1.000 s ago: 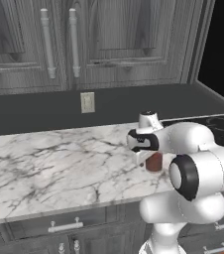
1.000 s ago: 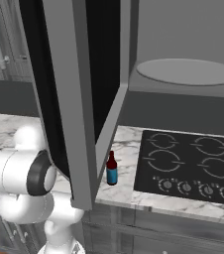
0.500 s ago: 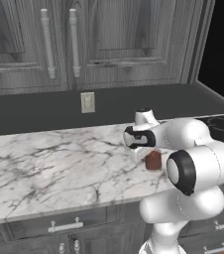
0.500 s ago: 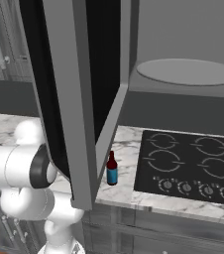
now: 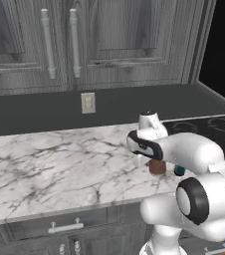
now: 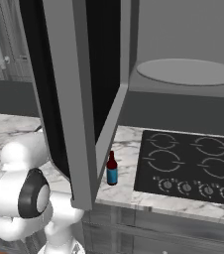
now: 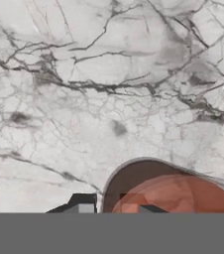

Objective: Place the microwavable item in the microwave. Then, close the microwave door and press the start button.

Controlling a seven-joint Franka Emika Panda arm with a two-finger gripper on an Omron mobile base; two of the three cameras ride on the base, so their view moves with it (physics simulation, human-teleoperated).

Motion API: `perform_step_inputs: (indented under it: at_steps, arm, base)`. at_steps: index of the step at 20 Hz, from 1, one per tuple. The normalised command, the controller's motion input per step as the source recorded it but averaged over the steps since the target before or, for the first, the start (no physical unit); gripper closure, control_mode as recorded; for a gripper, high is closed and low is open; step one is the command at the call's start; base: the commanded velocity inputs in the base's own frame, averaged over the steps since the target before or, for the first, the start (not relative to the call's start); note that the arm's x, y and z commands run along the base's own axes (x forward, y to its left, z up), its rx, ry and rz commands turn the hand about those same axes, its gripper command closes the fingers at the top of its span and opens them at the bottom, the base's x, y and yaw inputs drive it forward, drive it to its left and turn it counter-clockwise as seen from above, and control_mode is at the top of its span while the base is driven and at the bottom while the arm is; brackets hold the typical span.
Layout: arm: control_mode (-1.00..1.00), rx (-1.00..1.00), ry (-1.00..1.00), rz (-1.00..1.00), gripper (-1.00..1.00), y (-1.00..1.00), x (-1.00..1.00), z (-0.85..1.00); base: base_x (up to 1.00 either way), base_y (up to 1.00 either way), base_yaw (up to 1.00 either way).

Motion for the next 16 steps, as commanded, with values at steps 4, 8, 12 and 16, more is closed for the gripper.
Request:
perform_step_inputs:
  at_steps: [4,8,12,16]
  arm:
    - [-1.00,-0.02,-0.19,0.00,1.00,0.09,-0.82,0.71]
    - [-1.00,-0.02,-0.06,0.04,1.00,0.42,-0.70,0.99]
    - [-1.00,0.00,0.00,0.07,1.00,0.55,-0.60,1.00]
    - [-1.00,0.00,0.02,0.09,1.00,0.43,-0.63,0.92]
  base:
    - [0.00,0.00,0.00]
    - [0.00,0.00,0.00]
    - [0.00,0.00,0.00]
    - [0.00,0.00,0.00]
